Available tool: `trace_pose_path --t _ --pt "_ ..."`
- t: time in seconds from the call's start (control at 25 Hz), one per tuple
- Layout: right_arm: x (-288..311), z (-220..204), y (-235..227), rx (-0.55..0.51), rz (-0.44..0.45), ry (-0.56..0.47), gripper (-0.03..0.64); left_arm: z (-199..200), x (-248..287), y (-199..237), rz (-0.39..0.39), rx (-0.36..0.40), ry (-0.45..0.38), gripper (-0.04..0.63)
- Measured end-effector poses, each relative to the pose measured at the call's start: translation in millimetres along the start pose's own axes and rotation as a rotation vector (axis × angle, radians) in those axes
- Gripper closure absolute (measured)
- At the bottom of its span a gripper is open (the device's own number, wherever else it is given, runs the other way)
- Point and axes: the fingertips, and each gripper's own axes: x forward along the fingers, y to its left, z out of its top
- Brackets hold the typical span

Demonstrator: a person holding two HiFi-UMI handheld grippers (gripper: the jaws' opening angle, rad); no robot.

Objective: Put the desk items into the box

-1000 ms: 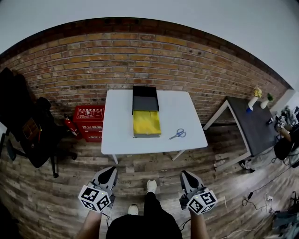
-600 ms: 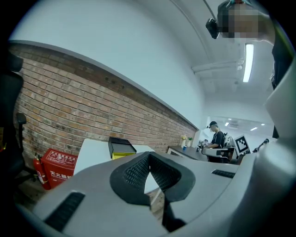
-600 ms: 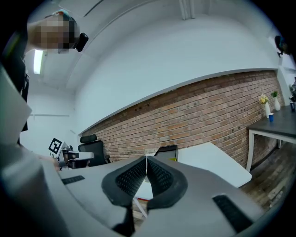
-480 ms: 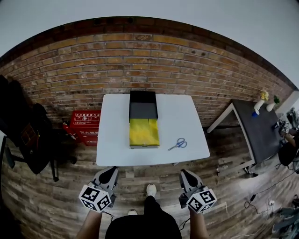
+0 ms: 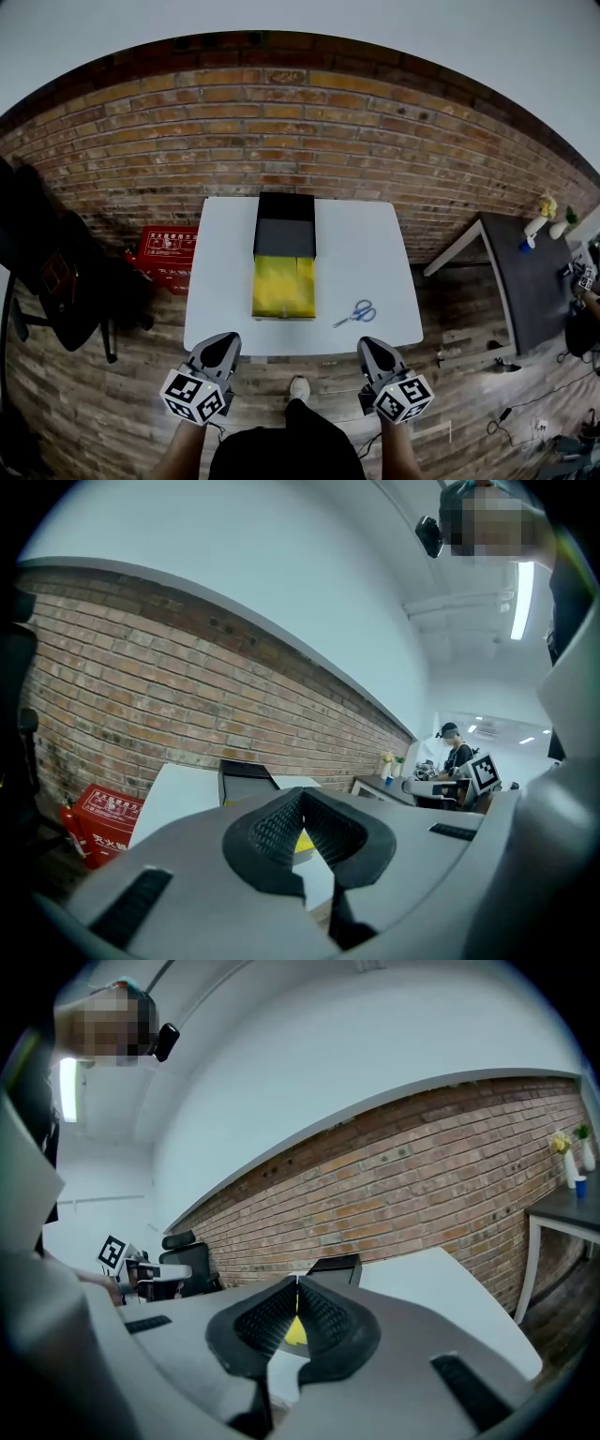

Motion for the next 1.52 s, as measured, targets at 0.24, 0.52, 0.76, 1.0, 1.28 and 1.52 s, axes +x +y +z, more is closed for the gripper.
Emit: trace_pose_path --t 0.24,0.52,0.76,1.0,1.28,1.52 --pt "32 11 -29 -0.036 0.059 0.034 0.594 14 42 1 0.026 -0.002 -0.001 0.581" --pt "57 8 -72 -0.036 0.12 0.083 0.594 19 90 -5 0.054 0.006 0.003 0.581" --pt "73 -1 -94 -0.038 0.152 0.124 0.594 16 107 -3 0.083 -0.008 0.015 0.581" --pt "82 -7 -102 -0.055 0.163 0.15 0.594 16 116 2 0.09 -0.014 0.023 0.581" --pt "92 -17 -104 -0.098 0.14 0.194 0.594 17 125 15 0.06 -0.016 0.046 0.581" --pt "89 -36 -112 -0.097 0.064 0.217 0.595 18 134 17 -0.022 -0.002 0.076 0.581"
